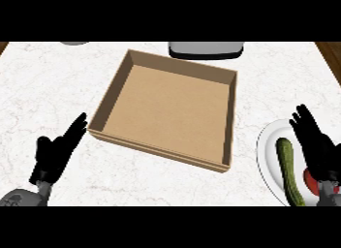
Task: Pick the squash from the plate and place it in the cardboard box
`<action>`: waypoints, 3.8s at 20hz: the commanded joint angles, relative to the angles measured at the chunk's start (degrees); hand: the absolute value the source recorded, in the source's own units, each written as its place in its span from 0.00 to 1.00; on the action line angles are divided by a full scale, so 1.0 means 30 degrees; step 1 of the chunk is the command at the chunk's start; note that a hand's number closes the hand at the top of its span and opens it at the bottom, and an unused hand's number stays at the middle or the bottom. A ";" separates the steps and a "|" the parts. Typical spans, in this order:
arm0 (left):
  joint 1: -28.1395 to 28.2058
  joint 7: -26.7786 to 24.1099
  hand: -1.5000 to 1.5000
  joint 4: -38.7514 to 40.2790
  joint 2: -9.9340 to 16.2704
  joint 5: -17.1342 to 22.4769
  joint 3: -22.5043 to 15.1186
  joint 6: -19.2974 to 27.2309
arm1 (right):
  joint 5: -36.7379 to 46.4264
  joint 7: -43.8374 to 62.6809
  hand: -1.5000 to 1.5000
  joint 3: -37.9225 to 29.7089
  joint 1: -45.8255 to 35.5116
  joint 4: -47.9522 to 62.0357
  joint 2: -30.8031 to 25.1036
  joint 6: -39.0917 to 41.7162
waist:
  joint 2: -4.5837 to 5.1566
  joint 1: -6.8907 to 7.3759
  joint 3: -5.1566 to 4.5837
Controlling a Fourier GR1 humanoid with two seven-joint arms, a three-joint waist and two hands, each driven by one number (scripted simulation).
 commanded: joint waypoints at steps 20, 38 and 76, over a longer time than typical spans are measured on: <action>0.0944 0.0947 0.50 -0.3628 0.0490 -0.3379 0.1353 0.3869 | 0.4705 -0.3485 0.00 -0.3194 0.2785 -0.1475 -0.4804 -0.0178 | -0.0119 0.0429 0.0301; 0.1137 0.0303 0.50 -0.2785 -0.0341 -0.4104 0.2238 0.3387 | 0.6936 0.8476 0.00 0.1257 0.3397 -0.8185 -1.0305 0.7627 | -0.0095 0.0402 0.0307; 0.2137 0.1428 0.50 -0.4661 -0.3783 -0.8086 0.6539 -0.0446 | 1.6064 0.9493 0.00 -0.1460 0.2767 -0.6025 -0.0512 1.1762 | -0.0095 0.0455 0.0322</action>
